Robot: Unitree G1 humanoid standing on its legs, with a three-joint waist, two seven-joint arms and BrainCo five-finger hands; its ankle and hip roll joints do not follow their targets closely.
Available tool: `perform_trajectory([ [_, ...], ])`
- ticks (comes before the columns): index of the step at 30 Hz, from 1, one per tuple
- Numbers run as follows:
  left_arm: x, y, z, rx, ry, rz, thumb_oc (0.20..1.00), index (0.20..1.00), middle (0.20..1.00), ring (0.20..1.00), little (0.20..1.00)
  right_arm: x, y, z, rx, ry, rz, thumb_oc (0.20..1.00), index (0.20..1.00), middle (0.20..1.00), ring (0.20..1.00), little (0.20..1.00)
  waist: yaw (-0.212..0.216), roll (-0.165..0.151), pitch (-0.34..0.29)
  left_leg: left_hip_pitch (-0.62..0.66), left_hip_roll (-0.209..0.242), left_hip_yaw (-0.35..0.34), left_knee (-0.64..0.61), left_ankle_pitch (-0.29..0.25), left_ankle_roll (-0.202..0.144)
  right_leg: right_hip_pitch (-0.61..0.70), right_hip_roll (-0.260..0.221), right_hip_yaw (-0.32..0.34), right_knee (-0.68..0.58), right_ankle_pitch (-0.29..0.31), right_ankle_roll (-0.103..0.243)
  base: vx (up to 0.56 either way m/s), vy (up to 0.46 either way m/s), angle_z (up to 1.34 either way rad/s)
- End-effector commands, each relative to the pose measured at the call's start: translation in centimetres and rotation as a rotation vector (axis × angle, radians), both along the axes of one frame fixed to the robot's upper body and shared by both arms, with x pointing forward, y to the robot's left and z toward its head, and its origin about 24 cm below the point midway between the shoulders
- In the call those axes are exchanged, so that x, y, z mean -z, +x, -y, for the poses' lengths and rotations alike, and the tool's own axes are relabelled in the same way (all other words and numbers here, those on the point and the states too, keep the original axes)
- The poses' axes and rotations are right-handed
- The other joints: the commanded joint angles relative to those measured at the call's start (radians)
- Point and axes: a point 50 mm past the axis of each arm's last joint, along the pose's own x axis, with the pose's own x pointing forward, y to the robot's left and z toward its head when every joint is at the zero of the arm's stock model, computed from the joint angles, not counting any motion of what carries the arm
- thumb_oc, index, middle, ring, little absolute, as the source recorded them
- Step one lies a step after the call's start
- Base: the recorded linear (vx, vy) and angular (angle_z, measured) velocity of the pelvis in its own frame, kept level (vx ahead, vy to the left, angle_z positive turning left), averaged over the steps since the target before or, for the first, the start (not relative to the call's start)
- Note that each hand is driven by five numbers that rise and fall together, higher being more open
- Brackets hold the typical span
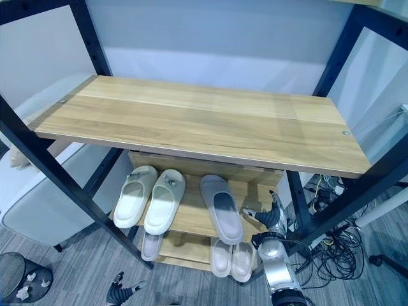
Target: Arrange the slippers neatly on the shoe rack.
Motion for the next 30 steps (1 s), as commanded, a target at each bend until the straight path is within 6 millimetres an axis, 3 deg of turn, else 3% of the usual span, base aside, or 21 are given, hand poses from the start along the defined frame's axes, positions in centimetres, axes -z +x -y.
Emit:
perform_trajectory([
  [1, 1.4, -6.0, 1.3, 0.073, -0.015, -0.220, 1.000, 1.000, 1.000, 1.000, 1.000, -1.9, 1.3, 0.4, -0.011, -0.024, 0.102, 1.000, 1.000, 1.000, 1.000, 1.000, 0.043, 0.018, 0.002, -0.038, 0.057, 0.064, 0.011, 0.036, 0.024, -0.042, -0.091, -0.011, 0.005, 0.078, 0.097, 0.01, 0.019, 0.18],
  [12, 1.3, -5.7, 1.4, 0.094, -0.012, -0.210, 1.000, 1.000, 1.000, 1.000, 1.000, -2.8, 2.7, -0.3, -0.089, -0.026, 0.153, 1.000, 1.000, 1.000, 1.000, 1.000, 0.060, 0.007, 0.015, -0.055, 0.050, 0.050, 0.011, 0.040, 0.026, -0.047, -0.095, -0.024, 0.005, 0.079, 0.100, 0.00, 0.003, 0.03],
  [19, 1.0, -4.4, 0.9, 0.089, -0.010, -0.160, 1.000, 1.000, 1.000, 1.000, 1.000, -4.5, 5.5, -0.7, -0.150, -0.101, 0.171, 1.000, 1.000, 1.000, 1.000, 1.000, 0.086, -0.002, 0.047, -0.079, 0.045, 0.029, 0.011, 0.051, 0.028, -0.056, -0.095, -0.041, 0.005, 0.079, 0.102, -0.02, 0.011, 0.12],
  [22, 1.0, -4.3, 1.0, 0.090, -0.016, -0.158, 1.000, 1.000, 1.000, 1.000, 1.000, -3.8, 5.6, -1.0, -0.128, -0.044, 0.151, 1.000, 1.000, 1.000, 1.000, 1.000, 0.092, -0.003, 0.054, -0.082, 0.045, 0.025, 0.011, 0.053, 0.028, -0.056, -0.095, -0.044, 0.005, 0.081, 0.102, -0.01, 0.004, 0.02],
  [23, 1.1, -4.3, 1.0, 0.090, -0.016, -0.159, 1.000, 1.000, 1.000, 1.000, 1.000, -3.8, 5.7, -1.1, -0.131, -0.037, 0.148, 0.200, 0.200, 0.200, 0.200, 0.200, 0.094, -0.004, 0.056, -0.083, 0.044, 0.024, 0.011, 0.054, 0.028, -0.057, -0.095, -0.046, 0.005, 0.080, 0.102, 0.00, 0.000, 0.00],
  [30, 1.1, -4.4, 1.4, 0.082, -0.028, -0.159, 1.000, 1.000, 1.000, 1.000, 1.000, -2.9, 5.3, -1.2, -0.139, -0.049, 0.108, 0.200, 0.200, 0.200, 0.200, 0.200, 0.104, -0.006, 0.068, -0.087, 0.041, 0.013, 0.011, 0.057, 0.030, -0.054, -0.095, -0.056, 0.005, 0.080, 0.102, 0.00, 0.005, 0.02],
])
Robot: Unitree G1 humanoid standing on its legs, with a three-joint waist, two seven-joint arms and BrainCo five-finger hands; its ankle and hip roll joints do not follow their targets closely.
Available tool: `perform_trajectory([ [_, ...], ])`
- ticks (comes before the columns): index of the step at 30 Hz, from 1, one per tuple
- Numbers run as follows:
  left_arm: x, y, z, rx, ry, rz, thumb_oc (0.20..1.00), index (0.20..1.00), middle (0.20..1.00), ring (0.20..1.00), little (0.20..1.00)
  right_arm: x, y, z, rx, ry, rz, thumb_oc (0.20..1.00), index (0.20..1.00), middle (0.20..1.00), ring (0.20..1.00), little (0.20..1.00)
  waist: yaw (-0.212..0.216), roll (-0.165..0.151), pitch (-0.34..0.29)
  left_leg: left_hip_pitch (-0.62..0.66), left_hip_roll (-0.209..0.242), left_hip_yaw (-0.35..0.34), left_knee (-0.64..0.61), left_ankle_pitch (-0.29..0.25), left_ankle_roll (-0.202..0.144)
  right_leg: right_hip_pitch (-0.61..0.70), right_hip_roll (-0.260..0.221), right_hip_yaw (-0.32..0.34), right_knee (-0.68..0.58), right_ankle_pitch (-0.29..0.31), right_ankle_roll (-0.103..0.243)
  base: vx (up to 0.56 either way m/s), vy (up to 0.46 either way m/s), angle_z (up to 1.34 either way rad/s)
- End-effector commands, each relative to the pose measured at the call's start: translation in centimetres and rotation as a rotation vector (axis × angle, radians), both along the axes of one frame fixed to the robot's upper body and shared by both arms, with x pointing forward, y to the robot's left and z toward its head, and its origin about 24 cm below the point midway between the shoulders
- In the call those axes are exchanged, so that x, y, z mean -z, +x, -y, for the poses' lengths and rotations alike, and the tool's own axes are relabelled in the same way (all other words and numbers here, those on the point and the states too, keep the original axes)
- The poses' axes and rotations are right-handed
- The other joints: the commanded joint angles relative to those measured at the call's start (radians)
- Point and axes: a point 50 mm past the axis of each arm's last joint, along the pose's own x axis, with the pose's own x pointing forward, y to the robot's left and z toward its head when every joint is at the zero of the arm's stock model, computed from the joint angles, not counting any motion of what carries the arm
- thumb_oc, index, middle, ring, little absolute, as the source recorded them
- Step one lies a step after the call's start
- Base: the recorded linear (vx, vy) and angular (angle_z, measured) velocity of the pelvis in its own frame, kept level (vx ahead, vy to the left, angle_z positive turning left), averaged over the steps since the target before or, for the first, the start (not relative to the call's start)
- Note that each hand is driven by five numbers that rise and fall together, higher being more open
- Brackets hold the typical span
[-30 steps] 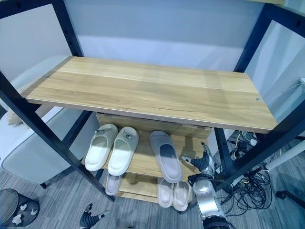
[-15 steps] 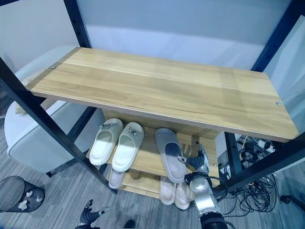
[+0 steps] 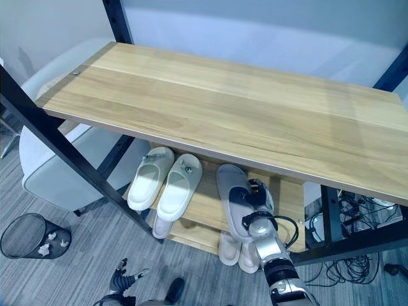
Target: Arrange the slippers neatly on the shoe rack.
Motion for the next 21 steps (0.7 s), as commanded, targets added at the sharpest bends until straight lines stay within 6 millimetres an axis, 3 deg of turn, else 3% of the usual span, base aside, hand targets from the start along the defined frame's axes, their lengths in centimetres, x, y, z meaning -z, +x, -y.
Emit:
perform_trajectory([
  [1, 1.9, -6.8, 1.3, 0.054, -0.012, -0.249, 1.000, 1.000, 1.000, 1.000, 1.000, -1.5, 0.2, 0.8, -0.020, -0.037, 0.080, 0.200, 0.200, 0.200, 0.200, 0.200, 0.043, 0.003, -0.012, -0.022, 0.048, 0.075, 0.006, 0.026, 0.032, -0.015, -0.101, 0.004, 0.005, 0.080, 0.102, 0.00, 0.014, 0.05],
  [10, 2.0, -7.5, 1.1, 0.027, -0.009, -0.263, 1.000, 1.000, 1.000, 1.000, 1.000, -2.0, -1.5, 1.7, 0.048, 0.006, 0.173, 0.200, 0.200, 0.200, 0.200, 0.200, 0.018, 0.007, -0.030, 0.015, 0.061, 0.102, 0.006, 0.009, 0.031, 0.005, -0.098, 0.024, 0.005, 0.080, 0.097, 0.01, 0.002, -0.01],
  [13, 2.0, -8.2, 0.6, -0.008, 0.005, -0.278, 1.000, 1.000, 1.000, 1.000, 1.000, -1.2, -4.6, 1.3, 0.060, 0.103, 0.210, 0.200, 0.200, 0.200, 0.200, 0.200, 0.001, 0.008, -0.050, 0.081, 0.065, 0.124, 0.006, -0.023, 0.036, 0.054, -0.100, 0.035, 0.005, 0.075, 0.096, 0.07, 0.043, -0.24],
  [15, 2.0, -8.8, 0.7, -0.022, -0.003, -0.288, 1.000, 1.000, 1.000, 1.000, 1.000, -0.8, -6.6, 0.9, 0.051, 0.171, 0.203, 0.200, 0.200, 0.200, 0.200, 0.200, -0.017, 0.012, -0.060, 0.144, 0.044, 0.141, 0.006, -0.049, 0.058, 0.094, -0.125, 0.046, 0.011, 0.065, 0.112, 0.12, 0.194, -0.50],
  [18, 2.1, -9.4, 0.9, -0.016, -0.010, -0.306, 1.000, 1.000, 1.000, 1.000, 1.000, -0.5, -7.9, -0.3, -0.017, 0.260, 0.181, 0.200, 0.200, 0.200, 0.200, 0.200, -0.030, 0.018, -0.057, 0.209, 0.001, 0.165, 0.006, -0.066, 0.089, 0.104, -0.165, 0.084, 0.079, 0.032, 0.130, 0.08, 0.271, -0.22],
  [21, 2.1, -9.1, 0.5, -0.037, -0.009, -0.308, 1.000, 1.000, 1.000, 1.000, 1.000, -1.0, -7.8, -0.6, -0.060, 0.295, 0.194, 0.200, 0.200, 0.200, 0.200, 0.200, -0.029, 0.029, -0.029, 0.222, -0.001, 0.204, 0.008, -0.060, 0.102, 0.032, -0.179, 0.117, 0.216, 0.046, 0.142, -0.11, 0.142, -0.43],
])
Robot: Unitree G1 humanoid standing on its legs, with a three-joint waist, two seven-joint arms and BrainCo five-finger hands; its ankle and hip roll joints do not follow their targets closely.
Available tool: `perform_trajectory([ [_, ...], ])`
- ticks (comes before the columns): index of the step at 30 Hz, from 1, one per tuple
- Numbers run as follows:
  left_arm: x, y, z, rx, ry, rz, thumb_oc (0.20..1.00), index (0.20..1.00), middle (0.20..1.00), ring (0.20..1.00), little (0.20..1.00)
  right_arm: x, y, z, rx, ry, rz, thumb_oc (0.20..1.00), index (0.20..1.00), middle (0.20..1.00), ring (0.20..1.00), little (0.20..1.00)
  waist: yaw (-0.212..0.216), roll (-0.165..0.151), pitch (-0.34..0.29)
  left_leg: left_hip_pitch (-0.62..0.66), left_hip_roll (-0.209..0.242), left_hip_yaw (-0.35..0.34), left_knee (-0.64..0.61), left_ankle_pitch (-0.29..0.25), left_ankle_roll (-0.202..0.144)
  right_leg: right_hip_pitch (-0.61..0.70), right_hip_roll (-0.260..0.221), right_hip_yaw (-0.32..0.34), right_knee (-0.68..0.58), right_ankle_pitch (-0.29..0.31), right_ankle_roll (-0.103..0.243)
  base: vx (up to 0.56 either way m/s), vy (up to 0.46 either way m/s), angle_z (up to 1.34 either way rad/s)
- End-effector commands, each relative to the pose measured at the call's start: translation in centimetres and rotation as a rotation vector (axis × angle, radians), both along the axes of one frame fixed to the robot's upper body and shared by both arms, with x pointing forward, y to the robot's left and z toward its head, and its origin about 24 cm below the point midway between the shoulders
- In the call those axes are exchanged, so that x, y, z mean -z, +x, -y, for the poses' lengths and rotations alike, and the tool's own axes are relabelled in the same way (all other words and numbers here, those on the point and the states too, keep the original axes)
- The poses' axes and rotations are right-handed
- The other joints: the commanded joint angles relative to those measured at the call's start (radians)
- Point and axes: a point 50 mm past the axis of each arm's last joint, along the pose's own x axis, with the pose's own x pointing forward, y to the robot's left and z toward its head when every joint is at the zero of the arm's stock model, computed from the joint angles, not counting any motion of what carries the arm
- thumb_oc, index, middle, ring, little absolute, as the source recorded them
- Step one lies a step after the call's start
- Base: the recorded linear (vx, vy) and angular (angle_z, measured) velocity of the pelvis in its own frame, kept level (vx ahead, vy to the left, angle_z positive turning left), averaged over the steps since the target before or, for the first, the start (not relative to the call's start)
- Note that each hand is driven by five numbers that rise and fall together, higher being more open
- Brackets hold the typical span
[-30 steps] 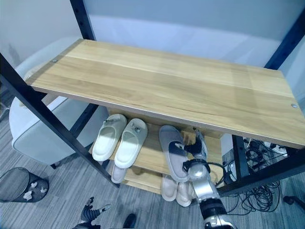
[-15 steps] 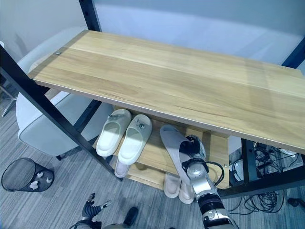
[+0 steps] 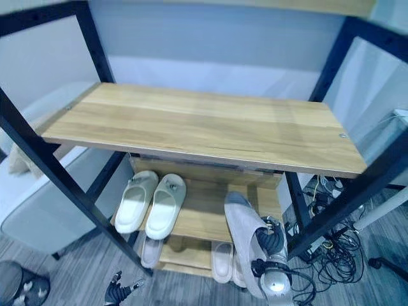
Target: Arrange the slippers neatly on the shoe rack.
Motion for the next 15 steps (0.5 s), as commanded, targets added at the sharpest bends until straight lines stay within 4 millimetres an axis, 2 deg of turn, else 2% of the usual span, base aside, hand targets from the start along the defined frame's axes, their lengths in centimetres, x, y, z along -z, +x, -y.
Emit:
perform_trajectory([
  [1, 0.7, -5.0, -0.3, -0.022, 0.004, -0.151, 1.000, 1.000, 1.000, 1.000, 1.000, -3.7, 3.0, -0.4, -0.122, 0.045, 0.208, 0.200, 0.200, 0.200, 0.200, 0.200, 0.057, 0.023, 0.058, -0.015, 0.062, 0.102, 0.063, -0.009, 0.053, -0.191, -0.052, 0.003, 0.325, 0.019, 0.099, -0.21, 0.126, -0.44],
  [3, 0.4, -4.5, -0.9, -0.065, 0.007, -0.117, 1.000, 1.000, 1.000, 1.000, 1.000, -3.8, 2.6, -0.2, -0.140, 0.035, 0.199, 0.200, 0.200, 0.200, 0.200, 0.200, 0.055, 0.034, 0.063, -0.033, 0.064, 0.120, 0.096, -0.024, 0.062, -0.221, 0.028, -0.011, 0.373, -0.041, 0.044, -0.14, 0.094, -0.11],
  [4, 0.4, -4.5, -0.9, -0.066, 0.007, -0.118, 1.000, 1.000, 1.000, 1.000, 1.000, -3.8, 2.6, -0.2, -0.141, 0.035, 0.198, 0.200, 0.200, 0.200, 0.200, 0.200, 0.055, 0.034, 0.063, -0.033, 0.064, 0.119, 0.098, -0.026, 0.061, -0.222, 0.028, -0.011, 0.378, -0.044, 0.043, -0.14, 0.076, 0.06],
  [5, 0.1, -4.1, -1.4, -0.097, 0.008, -0.092, 1.000, 1.000, 1.000, 1.000, 1.000, -3.7, 2.6, -0.3, -0.160, 0.044, 0.194, 0.200, 0.200, 0.200, 0.200, 0.200, 0.062, 0.038, 0.068, -0.057, 0.059, 0.153, 0.117, -0.029, 0.076, -0.256, 0.106, -0.073, 0.415, -0.067, -0.008, -0.18, 0.022, -0.03],
  [6, 0.0, -3.7, -1.7, -0.102, 0.007, -0.074, 1.000, 1.000, 1.000, 1.000, 1.000, -3.6, 2.5, -0.5, -0.165, 0.053, 0.191, 0.200, 0.200, 0.200, 0.200, 0.200, 0.067, 0.020, 0.062, -0.083, 0.045, 0.171, 0.135, -0.034, 0.079, -0.217, 0.160, -0.131, 0.356, -0.091, -0.064, -0.18, 0.024, -0.24],
  [7, 0.0, -3.7, -1.7, -0.102, 0.008, -0.074, 1.000, 1.000, 1.000, 1.000, 1.000, -3.6, 2.5, -0.6, -0.166, 0.053, 0.190, 0.200, 0.200, 0.200, 0.200, 0.200, 0.065, 0.020, 0.062, -0.083, 0.045, 0.170, 0.136, -0.036, 0.079, -0.215, 0.160, -0.133, 0.353, -0.091, -0.064, -0.13, -0.081, -0.49],
  [8, -0.1, -4.2, -1.9, -0.124, 0.017, -0.078, 1.000, 1.000, 1.000, 1.000, 1.000, -3.4, 2.4, -0.7, -0.178, 0.046, 0.177, 0.200, 0.200, 0.200, 0.200, 0.200, 0.067, 0.000, 0.060, -0.095, 0.028, 0.172, 0.148, -0.039, 0.072, -0.158, 0.188, -0.100, 0.250, -0.076, -0.113, -0.08, -0.080, -0.41],
  [10, -0.1, -4.4, -1.6, -0.141, 0.012, -0.076, 1.000, 1.000, 1.000, 1.000, 1.000, -3.4, 2.3, -0.7, -0.192, 0.036, 0.176, 0.200, 0.200, 0.200, 0.200, 0.200, 0.075, -0.001, 0.064, -0.099, 0.028, 0.185, 0.160, -0.044, 0.057, -0.121, 0.202, -0.080, 0.167, -0.050, -0.141, -0.10, -0.074, -0.16],
  [12, 0.0, -4.5, -1.3, -0.131, 0.004, -0.077, 1.000, 1.000, 1.000, 1.000, 1.000, -3.4, 2.3, -0.6, -0.191, 0.025, 0.176, 0.200, 0.200, 0.200, 0.200, 0.200, 0.071, 0.003, 0.075, -0.135, 0.028, 0.186, 0.216, -0.047, 0.025, -0.105, 0.201, -0.085, 0.120, -0.027, -0.148, -0.18, -0.067, 0.02],
  [13, 0.0, -4.3, -0.9, -0.131, -0.005, -0.075, 1.000, 1.000, 1.000, 1.000, 1.000, -3.7, 2.2, -0.1, -0.193, -0.036, 0.192, 0.200, 0.200, 0.200, 0.200, 0.200, 0.063, 0.007, 0.094, -0.196, 0.028, 0.215, 0.326, -0.072, -0.009, -0.101, 0.180, -0.100, 0.096, -0.012, -0.140, -0.27, -0.051, 0.50],
  [14, 0.0, -4.1, -0.7, -0.131, -0.009, -0.072, 1.000, 1.000, 1.000, 1.000, 1.000, -3.7, 2.2, 0.1, -0.185, -0.057, 0.196, 0.200, 0.200, 0.200, 0.200, 0.200, 0.053, 0.009, 0.098, -0.222, 0.043, 0.249, 0.361, -0.075, -0.016, -0.104, 0.171, -0.109, 0.097, -0.013, -0.138, -0.33, 0.007, 1.20],
  [15, 0.1, -3.8, -0.7, -0.143, -0.010, -0.070, 1.000, 1.000, 1.000, 1.000, 1.000, -4.0, 2.3, 0.5, -0.171, -0.093, 0.211, 0.200, 0.200, 0.200, 0.200, 0.200, 0.034, 0.011, 0.101, -0.218, 0.093, 0.321, 0.381, -0.095, -0.015, -0.114, 0.152, -0.116, 0.104, -0.009, -0.131, -0.19, 0.080, 1.22],
])
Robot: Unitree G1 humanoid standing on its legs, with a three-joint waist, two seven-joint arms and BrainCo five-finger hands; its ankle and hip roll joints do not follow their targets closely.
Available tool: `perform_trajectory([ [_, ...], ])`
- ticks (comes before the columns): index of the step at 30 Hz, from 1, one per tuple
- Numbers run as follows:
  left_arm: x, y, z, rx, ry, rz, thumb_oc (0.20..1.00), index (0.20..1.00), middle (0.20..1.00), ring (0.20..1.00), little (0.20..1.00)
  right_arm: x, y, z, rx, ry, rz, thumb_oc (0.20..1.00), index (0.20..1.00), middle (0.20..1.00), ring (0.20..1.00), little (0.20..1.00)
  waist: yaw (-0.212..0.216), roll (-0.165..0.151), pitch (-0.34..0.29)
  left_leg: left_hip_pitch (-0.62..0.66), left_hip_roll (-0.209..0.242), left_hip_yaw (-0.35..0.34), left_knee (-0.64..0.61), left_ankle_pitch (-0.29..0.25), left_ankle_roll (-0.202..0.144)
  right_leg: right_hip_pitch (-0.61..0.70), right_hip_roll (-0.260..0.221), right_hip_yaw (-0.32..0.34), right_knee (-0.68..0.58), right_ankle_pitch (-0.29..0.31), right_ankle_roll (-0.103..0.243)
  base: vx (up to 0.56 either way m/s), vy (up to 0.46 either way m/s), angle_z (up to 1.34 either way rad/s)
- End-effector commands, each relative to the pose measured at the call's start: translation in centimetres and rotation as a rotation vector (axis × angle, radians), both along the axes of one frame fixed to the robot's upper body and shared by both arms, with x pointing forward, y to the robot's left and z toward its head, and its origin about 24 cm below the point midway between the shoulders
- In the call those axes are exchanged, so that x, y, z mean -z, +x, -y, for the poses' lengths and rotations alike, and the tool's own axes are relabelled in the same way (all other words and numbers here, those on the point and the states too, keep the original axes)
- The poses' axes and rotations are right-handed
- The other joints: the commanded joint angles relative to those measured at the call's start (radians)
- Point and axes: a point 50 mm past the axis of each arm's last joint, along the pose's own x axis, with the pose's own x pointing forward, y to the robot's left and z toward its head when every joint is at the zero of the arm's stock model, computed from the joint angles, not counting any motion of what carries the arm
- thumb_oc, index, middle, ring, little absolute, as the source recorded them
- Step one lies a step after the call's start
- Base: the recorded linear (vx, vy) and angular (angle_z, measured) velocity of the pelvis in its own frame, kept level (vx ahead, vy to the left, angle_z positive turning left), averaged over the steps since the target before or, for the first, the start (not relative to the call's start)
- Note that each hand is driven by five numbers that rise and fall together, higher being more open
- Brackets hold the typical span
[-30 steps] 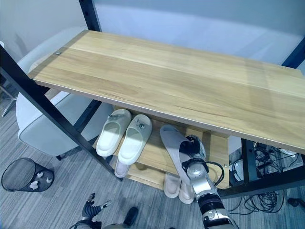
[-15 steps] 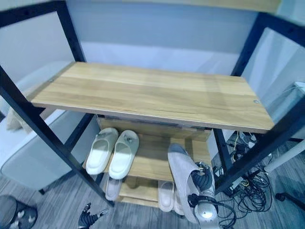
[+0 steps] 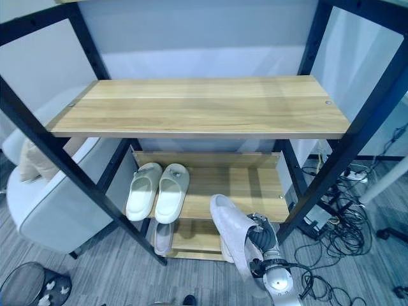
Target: Arrange the slippers neatly on the shoe rack.
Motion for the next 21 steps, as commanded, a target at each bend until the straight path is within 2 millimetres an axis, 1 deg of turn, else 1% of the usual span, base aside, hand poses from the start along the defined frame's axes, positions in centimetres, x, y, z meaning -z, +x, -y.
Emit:
perform_trajectory([
  [1, 0.2, 0.4, 1.8, 0.037, -0.032, 0.018, 1.000, 1.000, 1.000, 1.000, 1.000, -3.5, 1.5, -0.2, 0.009, -0.029, 0.227, 0.200, 0.200, 0.200, 0.200, 0.200, -0.008, -0.014, -0.026, 0.052, 0.076, 0.082, 0.001, -0.074, 0.032, 0.026, -0.116, 0.158, -0.004, 0.060, 0.143, -0.17, 0.122, 1.10],
  [2, 0.3, 0.0, 1.8, 0.023, -0.027, 0.010, 1.000, 1.000, 1.000, 1.000, 1.000, -3.8, 1.6, -0.2, 0.011, -0.047, 0.246, 0.200, 0.200, 0.200, 0.200, 0.200, -0.005, -0.018, -0.022, 0.049, 0.087, 0.054, 0.020, -0.078, 0.021, 0.019, -0.127, 0.174, 0.004, 0.061, 0.146, -0.12, 0.136, 0.34],
  [3, 0.3, -0.1, 1.6, 0.009, -0.017, 0.005, 1.000, 1.000, 1.000, 1.000, 1.000, -4.1, 1.7, -0.1, 0.014, -0.068, 0.265, 0.200, 0.200, 0.200, 0.200, 0.200, 0.001, -0.022, -0.016, 0.032, 0.103, 0.002, 0.058, -0.054, 0.006, 0.013, -0.138, 0.187, 0.015, 0.058, 0.147, -0.13, 0.171, -0.20],
  [5, 0.5, -0.1, 1.2, -0.015, 0.003, -0.003, 1.000, 1.000, 1.000, 1.000, 1.000, -4.3, 1.5, 0.3, 0.020, -0.111, 0.290, 0.200, 0.200, 0.200, 0.200, 0.200, -0.012, -0.023, -0.014, 0.045, 0.161, -0.080, 0.053, -0.019, -0.012, -0.012, -0.156, 0.199, 0.060, 0.038, 0.157, -0.10, 0.273, -0.45],
  [6, 0.6, -0.8, 1.0, -0.056, 0.012, -0.031, 1.000, 1.000, 1.000, 1.000, 1.000, -4.4, 1.3, 0.2, -0.001, -0.136, 0.290, 0.200, 0.200, 0.200, 0.200, 0.200, -0.023, 0.008, -0.038, 0.121, 0.222, -0.204, -0.059, 0.005, -0.059, -0.069, -0.167, 0.214, 0.158, 0.003, 0.191, -0.07, 0.349, -0.39],
  [7, 0.7, -0.9, 0.9, -0.071, 0.007, -0.042, 1.000, 1.000, 1.000, 1.000, 1.000, -4.5, 1.1, 0.5, 0.000, -0.170, 0.296, 0.200, 0.200, 0.200, 0.200, 0.200, -0.035, 0.011, -0.043, 0.146, 0.235, -0.179, -0.078, -0.041, -0.075, -0.092, -0.181, 0.225, 0.188, -0.005, 0.197, -0.04, 0.281, -0.42],
  [8, 0.7, -0.9, 0.9, -0.071, 0.007, -0.042, 1.000, 1.000, 1.000, 1.000, 1.000, -4.6, 1.1, 0.5, -0.001, -0.171, 0.296, 0.200, 0.200, 0.200, 0.200, 0.200, -0.032, 0.011, -0.042, 0.148, 0.236, -0.176, -0.078, -0.043, -0.075, -0.094, -0.181, 0.228, 0.193, -0.008, 0.197, -0.06, 0.148, -0.20],
  [9, 0.7, 0.2, 0.9, -0.072, 0.014, -0.013, 1.000, 1.000, 1.000, 1.000, 1.000, -4.8, 0.6, 0.8, 0.009, -0.183, 0.314, 0.200, 0.200, 0.200, 0.200, 0.200, -0.037, 0.011, -0.035, 0.121, 0.202, -0.166, -0.035, -0.089, -0.068, -0.116, -0.207, 0.240, 0.223, -0.018, 0.204, -0.04, 0.160, -0.16],
  [11, 0.6, 0.6, 0.6, -0.077, 0.023, -0.001, 1.000, 1.000, 1.000, 1.000, 1.000, -4.2, 0.0, 1.0, 0.040, -0.167, 0.300, 0.200, 0.200, 0.200, 0.200, 0.200, -0.042, 0.005, -0.033, 0.101, 0.172, -0.133, 0.013, -0.158, -0.045, -0.152, -0.224, 0.273, 0.267, -0.039, 0.212, -0.05, 0.199, 0.08],
  [12, 0.6, 0.6, 0.6, -0.077, 0.023, -0.001, 1.000, 1.000, 1.000, 1.000, 1.000, -4.2, 0.0, 1.0, 0.040, -0.167, 0.300, 0.200, 0.200, 0.200, 0.200, 0.200, -0.040, 0.004, -0.034, 0.098, 0.172, -0.131, 0.016, -0.160, -0.044, -0.156, -0.224, 0.275, 0.271, -0.041, 0.212, -0.06, 0.150, 0.04],
  [13, 0.5, 1.4, 0.7, -0.066, 0.016, 0.029, 1.000, 1.000, 1.000, 1.000, 1.000, -3.9, -0.1, 1.1, 0.058, -0.162, 0.307, 0.200, 0.200, 0.200, 0.200, 0.200, -0.041, 0.001, -0.025, 0.057, 0.152, -0.117, 0.077, -0.190, -0.024, -0.190, -0.232, 0.293, 0.297, -0.040, 0.219, -0.06, 0.102, -0.27],
  [15, 0.3, 2.0, 0.6, -0.057, 0.019, 0.054, 1.000, 1.000, 1.000, 1.000, 1.000, -3.4, -0.4, 1.5, 0.086, -0.170, 0.294, 0.200, 0.200, 0.200, 0.200, 0.200, -0.043, 0.000, -0.018, 0.007, 0.140, -0.107, 0.135, -0.217, -0.010, -0.228, -0.241, 0.307, 0.328, -0.044, 0.226, -0.09, 0.113, -0.59],
  [17, 0.1, 3.0, 0.5, -0.045, 0.024, 0.086, 1.000, 1.000, 1.000, 1.000, 1.000, -2.9, -0.7, 2.0, 0.119, -0.159, 0.276, 0.200, 0.200, 0.200, 0.200, 0.200, -0.050, 0.003, -0.010, -0.062, 0.129, -0.109, 0.206, -0.239, 0.001, -0.283, -0.249, 0.318, 0.369, -0.049, 0.234, -0.13, 0.074, -0.24],
  [19, -0.2, 4.0, 0.3, -0.043, 0.028, 0.122, 1.000, 1.000, 1.000, 1.000, 1.000, -3.2, -0.3, 2.2, 0.139, -0.147, 0.292, 0.200, 0.200, 0.200, 0.200, 0.200, -0.055, 0.004, -0.010, -0.150, 0.115, -0.108, 0.283, -0.260, 0.014, -0.354, -0.249, 0.332, 0.413, -0.060, 0.231, -0.19, 0.056, 0.20],
  [21, -0.8, 5.5, -0.2, -0.041, 0.033, 0.182, 1.000, 1.000, 1.000, 1.000, 1.000, -3.8, 0.5, 2.7, 0.160, -0.151, 0.317, 0.200, 0.200, 0.200, 0.200, 0.200, -0.054, 0.003, -0.013, -0.246, 0.101, -0.104, 0.356, -0.277, 0.022, -0.439, -0.253, 0.334, 0.469, -0.077, 0.233, -0.25, 0.047, 0.02],
])
